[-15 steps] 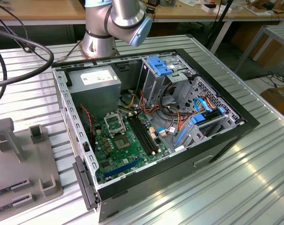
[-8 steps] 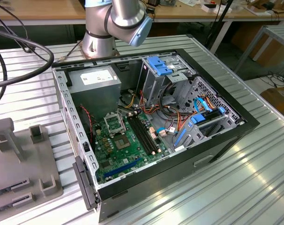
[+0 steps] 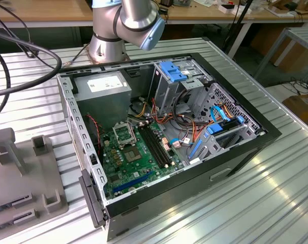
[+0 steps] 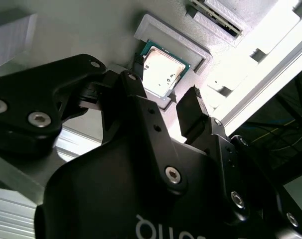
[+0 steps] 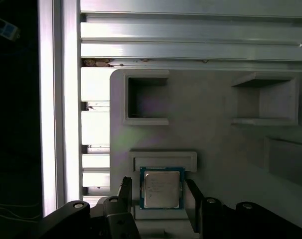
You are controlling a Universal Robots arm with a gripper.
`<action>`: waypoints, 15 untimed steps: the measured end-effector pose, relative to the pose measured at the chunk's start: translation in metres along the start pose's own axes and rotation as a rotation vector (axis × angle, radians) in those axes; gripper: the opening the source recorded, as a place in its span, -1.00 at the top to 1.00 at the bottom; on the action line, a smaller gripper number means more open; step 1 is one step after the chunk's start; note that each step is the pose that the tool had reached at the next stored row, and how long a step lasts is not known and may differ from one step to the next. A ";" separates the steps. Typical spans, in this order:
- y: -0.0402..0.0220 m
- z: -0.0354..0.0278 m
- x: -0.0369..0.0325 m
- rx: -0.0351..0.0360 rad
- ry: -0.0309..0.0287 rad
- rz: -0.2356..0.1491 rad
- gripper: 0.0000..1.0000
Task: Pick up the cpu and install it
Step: 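Pick up the cpu and move it towards the insertion slot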
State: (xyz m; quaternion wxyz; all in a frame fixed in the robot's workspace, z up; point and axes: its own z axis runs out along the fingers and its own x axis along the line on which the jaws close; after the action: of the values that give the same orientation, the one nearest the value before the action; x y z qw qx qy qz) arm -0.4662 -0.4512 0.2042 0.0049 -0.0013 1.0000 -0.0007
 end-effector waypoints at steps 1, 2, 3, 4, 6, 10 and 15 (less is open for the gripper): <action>0.0000 0.0005 -0.0003 0.0002 0.0022 0.001 -0.08; -0.0001 0.0008 -0.0008 0.0002 0.0047 0.002 -0.08; -0.0001 0.0011 -0.0010 0.0001 0.0067 0.004 -0.08; -0.0001 0.0012 -0.0014 0.0002 0.0079 0.004 -0.08; -0.0001 0.0012 -0.0016 0.0002 0.0081 0.005 -0.08; -0.0001 0.0013 -0.0019 0.0002 0.0081 0.004 -0.08; -0.0001 0.0013 -0.0032 0.0002 0.0081 0.004 -0.08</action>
State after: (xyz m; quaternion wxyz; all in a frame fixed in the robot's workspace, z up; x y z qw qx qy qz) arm -0.4629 -0.4513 0.2030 0.0008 0.0009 1.0000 -0.0008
